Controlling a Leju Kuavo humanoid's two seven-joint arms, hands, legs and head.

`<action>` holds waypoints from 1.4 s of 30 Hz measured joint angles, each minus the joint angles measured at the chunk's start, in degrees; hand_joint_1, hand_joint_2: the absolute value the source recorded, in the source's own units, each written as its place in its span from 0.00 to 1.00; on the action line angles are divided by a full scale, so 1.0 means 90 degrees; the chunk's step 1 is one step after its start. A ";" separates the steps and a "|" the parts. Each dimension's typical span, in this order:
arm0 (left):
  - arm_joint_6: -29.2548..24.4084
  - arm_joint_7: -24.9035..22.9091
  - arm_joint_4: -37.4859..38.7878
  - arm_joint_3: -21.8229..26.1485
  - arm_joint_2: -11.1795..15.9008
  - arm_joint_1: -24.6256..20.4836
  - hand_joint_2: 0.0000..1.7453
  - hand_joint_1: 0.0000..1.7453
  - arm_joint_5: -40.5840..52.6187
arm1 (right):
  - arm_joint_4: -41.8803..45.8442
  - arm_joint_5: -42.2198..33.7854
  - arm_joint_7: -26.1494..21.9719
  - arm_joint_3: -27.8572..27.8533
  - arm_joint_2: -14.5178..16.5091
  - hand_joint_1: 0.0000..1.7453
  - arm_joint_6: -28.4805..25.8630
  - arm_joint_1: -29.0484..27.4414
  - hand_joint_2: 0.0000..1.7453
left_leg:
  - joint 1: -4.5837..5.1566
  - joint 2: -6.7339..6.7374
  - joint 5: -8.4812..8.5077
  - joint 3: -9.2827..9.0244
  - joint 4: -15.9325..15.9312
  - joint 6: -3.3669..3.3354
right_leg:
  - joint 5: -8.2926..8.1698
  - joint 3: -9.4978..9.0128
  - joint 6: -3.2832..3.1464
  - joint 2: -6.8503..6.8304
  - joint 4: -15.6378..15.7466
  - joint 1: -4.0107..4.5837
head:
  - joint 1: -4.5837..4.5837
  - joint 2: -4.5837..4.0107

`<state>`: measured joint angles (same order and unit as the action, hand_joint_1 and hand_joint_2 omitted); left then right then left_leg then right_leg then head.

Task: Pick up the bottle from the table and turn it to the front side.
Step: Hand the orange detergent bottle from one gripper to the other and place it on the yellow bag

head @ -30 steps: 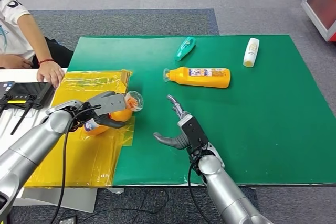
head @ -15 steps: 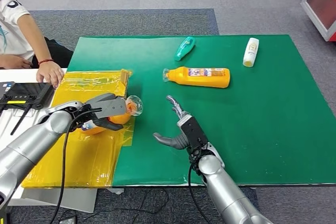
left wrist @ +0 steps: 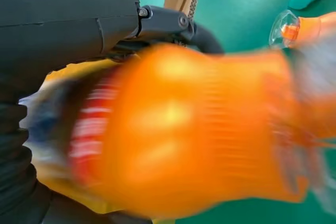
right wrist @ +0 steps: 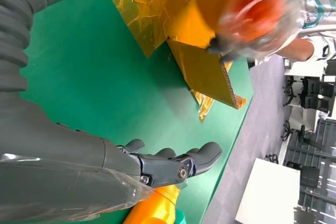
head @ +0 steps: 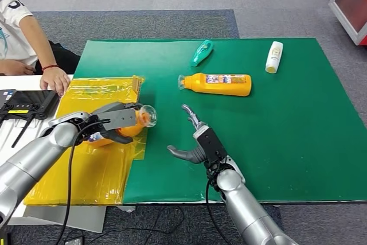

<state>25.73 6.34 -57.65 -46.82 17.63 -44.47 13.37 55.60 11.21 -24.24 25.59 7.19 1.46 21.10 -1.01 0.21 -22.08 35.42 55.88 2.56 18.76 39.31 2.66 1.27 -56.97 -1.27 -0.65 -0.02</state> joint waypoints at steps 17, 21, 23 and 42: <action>-0.0120 0.0039 -0.0028 0.0003 -0.0001 0.0147 1.00 0.00 0.0027 | -0.0010 0.0002 0.0000 -0.0002 0.0000 0.00 -0.0005 0.0000 1.00 | 0.0000 0.0000 0.0000 0.0000 0.0000 0.0000 | 0.0000 0.0000 0.0000 -0.0001 0.0000 0.0000 | 0.0001 0.0001; -0.0168 0.0049 -0.0029 0.0034 -0.0006 0.0180 1.00 0.00 0.0027 | -0.0013 0.0002 0.0000 -0.0002 0.0000 0.00 -0.0016 0.0000 1.00 | 0.0000 0.0000 0.0000 0.0000 0.0000 0.0000 | 0.0000 0.0000 0.0000 -0.0001 0.0000 0.0000 | 0.0001 0.0000; -0.0237 0.0140 -0.0037 0.0084 -0.0021 0.0228 1.00 0.00 -0.0060 | -0.0016 0.0002 0.0000 -0.0002 0.0000 0.00 -0.0021 0.0000 1.00 | 0.0000 0.0000 0.0000 0.0000 0.0000 0.0000 | 0.0000 0.0000 0.0000 -0.0001 0.0000 0.0000 | 0.0001 0.0000; 0.1265 0.2144 -0.1522 0.2602 -0.0552 0.2647 1.00 0.00 -0.2872 | -0.0015 -0.0196 -0.0067 0.0056 0.0001 0.00 0.0071 0.0023 1.00 | 0.0000 -0.0001 -0.0015 -0.0002 0.0000 -0.0007 | 0.0018 -0.0007 0.0011 0.0000 0.0001 -0.0001 | 0.0000 0.0000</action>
<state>37.11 25.64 -71.35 -23.40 12.66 -20.65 -12.49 55.47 9.45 -24.84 26.10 7.20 2.10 21.31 -1.01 0.19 -22.22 35.40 55.88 2.49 18.93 39.25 2.76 1.27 -56.96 -1.28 -0.65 -0.02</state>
